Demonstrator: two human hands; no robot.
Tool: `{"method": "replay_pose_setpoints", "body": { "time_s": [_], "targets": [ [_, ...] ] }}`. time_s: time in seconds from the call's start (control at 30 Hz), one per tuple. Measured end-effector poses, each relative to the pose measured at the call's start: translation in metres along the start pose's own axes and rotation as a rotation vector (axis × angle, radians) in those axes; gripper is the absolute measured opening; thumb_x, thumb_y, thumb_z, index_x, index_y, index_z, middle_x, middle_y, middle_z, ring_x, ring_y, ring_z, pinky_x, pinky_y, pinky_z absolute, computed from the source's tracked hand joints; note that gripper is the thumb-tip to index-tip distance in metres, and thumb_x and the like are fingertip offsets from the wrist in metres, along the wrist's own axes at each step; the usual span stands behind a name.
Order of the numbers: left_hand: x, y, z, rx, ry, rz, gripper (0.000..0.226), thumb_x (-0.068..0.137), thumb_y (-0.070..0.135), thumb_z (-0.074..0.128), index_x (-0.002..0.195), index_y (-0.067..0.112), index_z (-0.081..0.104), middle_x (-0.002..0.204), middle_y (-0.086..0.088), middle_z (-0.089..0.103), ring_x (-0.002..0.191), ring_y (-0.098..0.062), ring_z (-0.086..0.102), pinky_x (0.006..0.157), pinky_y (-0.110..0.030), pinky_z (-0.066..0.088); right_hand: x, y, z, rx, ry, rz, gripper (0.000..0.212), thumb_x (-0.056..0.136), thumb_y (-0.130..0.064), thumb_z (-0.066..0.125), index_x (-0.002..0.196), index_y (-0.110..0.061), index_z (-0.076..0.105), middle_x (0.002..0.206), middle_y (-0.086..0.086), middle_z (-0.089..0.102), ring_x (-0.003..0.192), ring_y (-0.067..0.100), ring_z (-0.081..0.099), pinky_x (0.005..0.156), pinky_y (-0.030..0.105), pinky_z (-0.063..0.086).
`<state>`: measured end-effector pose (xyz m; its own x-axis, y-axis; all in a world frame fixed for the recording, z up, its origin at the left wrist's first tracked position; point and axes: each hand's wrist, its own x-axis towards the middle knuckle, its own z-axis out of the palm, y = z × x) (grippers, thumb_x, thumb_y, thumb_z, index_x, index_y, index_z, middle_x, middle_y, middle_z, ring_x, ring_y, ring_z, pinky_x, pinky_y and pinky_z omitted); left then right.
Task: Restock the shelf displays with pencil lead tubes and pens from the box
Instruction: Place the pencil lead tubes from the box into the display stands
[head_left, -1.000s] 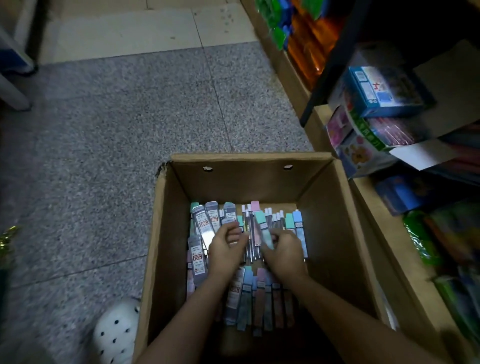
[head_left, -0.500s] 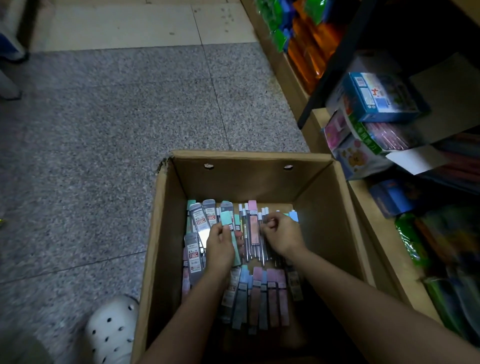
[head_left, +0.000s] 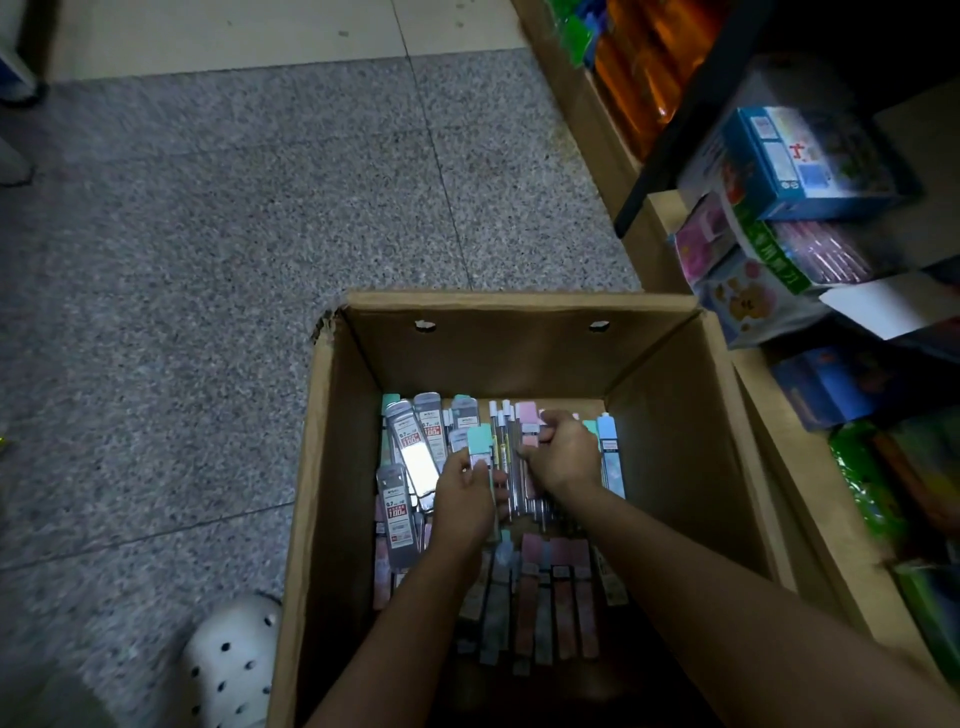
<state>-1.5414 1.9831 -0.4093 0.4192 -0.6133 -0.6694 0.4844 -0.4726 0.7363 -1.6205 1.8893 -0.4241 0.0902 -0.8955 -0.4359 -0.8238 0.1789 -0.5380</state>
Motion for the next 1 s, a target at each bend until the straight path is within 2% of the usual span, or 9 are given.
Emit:
{"method": "replay_pose_setpoints", "body": {
  "time_s": [0.1,0.2,0.3,0.4,0.53,0.63,0.73,0.87,1.0],
  "targets": [
    [-0.004,0.005,0.002,-0.028,0.022,-0.028,0.016,0.103,0.008,0.036,0.117,0.01,0.043,0.076,-0.01,0.052,0.058,-0.017,0.043,0.053,-0.028,0.035,-0.006,0.006,-0.004,0.015,-0.02,-0.025,0.037,0.081,0.004,0.068,0.116,-0.007,0.065,0.089,0.003,0.064,0.097,0.025,0.064,0.077,0.024,0.047],
    [-0.018,0.013,0.002,0.013,-0.008,-0.031,0.016,0.103,0.007,0.036,0.107,0.021,0.044,0.077,-0.01,0.054,0.058,-0.015,0.044,0.053,-0.027,0.036,-0.023,0.011,-0.004,-0.019,-0.038,-0.064,0.044,0.079,0.012,0.059,0.116,-0.011,0.064,0.105,0.006,0.066,0.091,0.018,0.06,0.071,0.019,0.047],
    [-0.035,0.02,-0.004,0.071,-0.034,-0.031,0.023,0.103,0.008,0.037,0.095,0.027,0.046,0.081,-0.011,0.058,0.062,-0.017,0.049,0.054,-0.029,0.042,-0.043,0.015,-0.003,-0.048,-0.047,-0.09,0.037,0.084,0.0,0.065,0.117,-0.017,0.06,0.113,0.005,0.063,0.096,0.018,0.06,0.074,0.022,0.049],
    [-0.042,0.024,-0.012,0.073,-0.033,-0.016,0.013,0.103,0.009,0.037,0.111,0.014,0.047,0.082,-0.012,0.057,0.063,-0.019,0.048,0.056,-0.031,0.041,-0.055,0.02,-0.007,-0.02,-0.027,-0.106,0.033,0.087,-0.012,0.068,0.117,-0.018,0.057,0.118,0.005,0.059,0.101,0.019,0.059,0.079,0.022,0.045],
    [-0.038,0.021,-0.023,0.079,0.005,0.005,0.013,0.103,0.009,0.041,0.112,0.009,0.049,0.087,-0.014,0.059,0.068,-0.018,0.052,0.057,-0.029,0.043,-0.054,0.024,-0.014,0.001,-0.025,-0.104,0.033,0.088,-0.017,0.069,0.119,-0.015,0.057,0.115,0.006,0.063,0.102,0.021,0.061,0.089,0.035,0.052],
    [-0.032,0.016,-0.025,0.133,0.021,-0.017,0.014,0.1,0.009,0.046,0.111,0.011,0.054,0.09,-0.012,0.064,0.073,-0.018,0.058,0.058,-0.027,0.048,-0.048,0.023,-0.015,-0.008,-0.028,-0.103,0.035,0.089,-0.019,0.069,0.121,-0.015,0.056,0.114,0.006,0.064,0.101,0.021,0.061,0.086,0.031,0.051],
    [-0.024,0.009,-0.02,0.136,0.032,-0.045,0.017,0.098,0.004,0.05,0.107,0.017,0.053,0.094,-0.012,0.064,0.075,-0.019,0.058,0.064,-0.033,0.051,-0.042,0.019,-0.009,-0.039,-0.025,-0.109,0.04,0.089,-0.02,0.068,0.126,-0.018,0.053,0.116,0.005,0.064,0.103,0.02,0.062,0.084,0.028,0.051],
    [-0.013,-0.002,-0.01,0.143,0.044,-0.04,0.023,0.096,0.001,0.051,0.1,0.023,0.05,0.091,-0.014,0.061,0.071,-0.021,0.054,0.068,-0.038,0.046,-0.035,0.013,0.003,-0.137,-0.007,-0.114,0.044,0.086,-0.022,0.071,0.126,-0.016,0.053,0.116,0.005,0.062,0.103,0.02,0.06,0.081,0.029,0.051],
    [-0.011,-0.008,-0.004,0.128,0.05,-0.042,0.026,0.095,-0.004,0.049,0.093,0.022,0.048,0.092,-0.016,0.059,0.07,-0.021,0.055,0.06,-0.03,0.045,-0.027,0.011,0.013,-0.162,-0.005,-0.079,0.027,0.091,-0.015,0.064,0.117,-0.012,0.058,0.109,0.007,0.064,0.093,0.019,0.061,0.076,0.027,0.052]
  ]
}}
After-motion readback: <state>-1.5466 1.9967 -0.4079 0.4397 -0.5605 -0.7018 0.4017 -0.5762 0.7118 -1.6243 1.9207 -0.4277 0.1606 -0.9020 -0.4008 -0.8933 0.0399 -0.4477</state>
